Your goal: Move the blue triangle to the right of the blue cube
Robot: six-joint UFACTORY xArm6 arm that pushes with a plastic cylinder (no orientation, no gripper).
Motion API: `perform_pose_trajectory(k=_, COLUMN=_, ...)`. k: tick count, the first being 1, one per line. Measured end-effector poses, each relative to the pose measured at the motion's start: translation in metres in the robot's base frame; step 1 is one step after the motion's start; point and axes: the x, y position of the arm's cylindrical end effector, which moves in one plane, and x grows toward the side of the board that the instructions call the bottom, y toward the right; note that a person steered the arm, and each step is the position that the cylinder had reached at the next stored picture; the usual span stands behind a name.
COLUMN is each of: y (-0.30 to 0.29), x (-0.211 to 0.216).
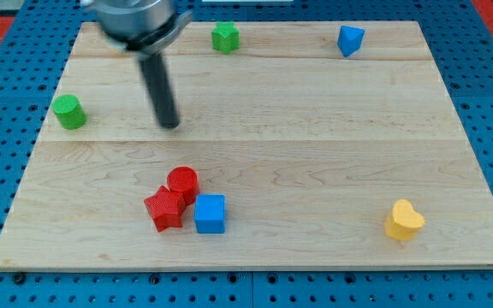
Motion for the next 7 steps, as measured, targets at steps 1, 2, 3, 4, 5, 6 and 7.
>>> perform_pose_trajectory(k=1, y=0.033, x=-0.09)
perform_pose_trajectory(k=2, y=0.006, x=-0.112)
perform_pose_trajectory(k=3, y=0.063, x=-0.113)
perform_pose_trajectory(k=4, y=0.141, x=-0.122)
perform_pose_trajectory(k=5, y=0.181, x=-0.173)
perform_pose_trajectory(k=6, y=0.223, x=-0.192)
perform_pose_trajectory(k=7, y=0.281, x=-0.163)
